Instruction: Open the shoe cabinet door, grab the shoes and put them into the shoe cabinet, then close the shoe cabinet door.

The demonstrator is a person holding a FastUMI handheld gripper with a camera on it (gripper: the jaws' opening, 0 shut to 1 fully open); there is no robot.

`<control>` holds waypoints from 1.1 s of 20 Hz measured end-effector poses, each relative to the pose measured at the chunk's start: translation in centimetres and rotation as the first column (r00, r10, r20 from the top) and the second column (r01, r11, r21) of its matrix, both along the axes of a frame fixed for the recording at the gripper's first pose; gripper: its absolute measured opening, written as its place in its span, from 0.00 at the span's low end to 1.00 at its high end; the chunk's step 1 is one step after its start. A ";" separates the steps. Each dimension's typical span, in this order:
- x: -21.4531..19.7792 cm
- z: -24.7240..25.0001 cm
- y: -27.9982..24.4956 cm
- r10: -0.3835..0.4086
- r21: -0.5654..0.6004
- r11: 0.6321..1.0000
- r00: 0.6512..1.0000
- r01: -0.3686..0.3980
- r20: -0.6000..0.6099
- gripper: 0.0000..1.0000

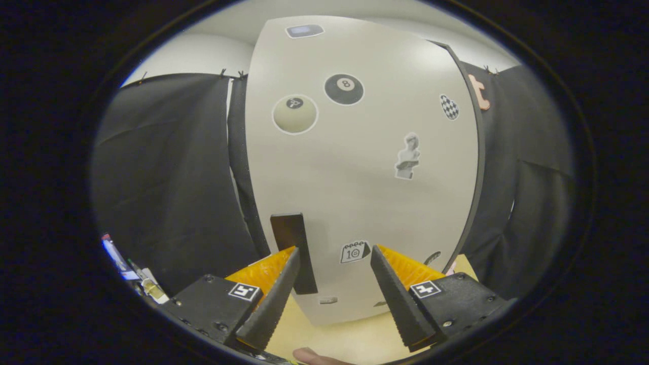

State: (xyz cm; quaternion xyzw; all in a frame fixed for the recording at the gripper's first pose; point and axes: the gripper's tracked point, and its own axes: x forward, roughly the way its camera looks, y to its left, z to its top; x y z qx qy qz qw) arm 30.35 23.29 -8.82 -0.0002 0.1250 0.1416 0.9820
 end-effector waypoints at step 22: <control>-14.2 5.4 -5.8 -0.227 0.021 0.974 0.969 0.226 0.097 0.93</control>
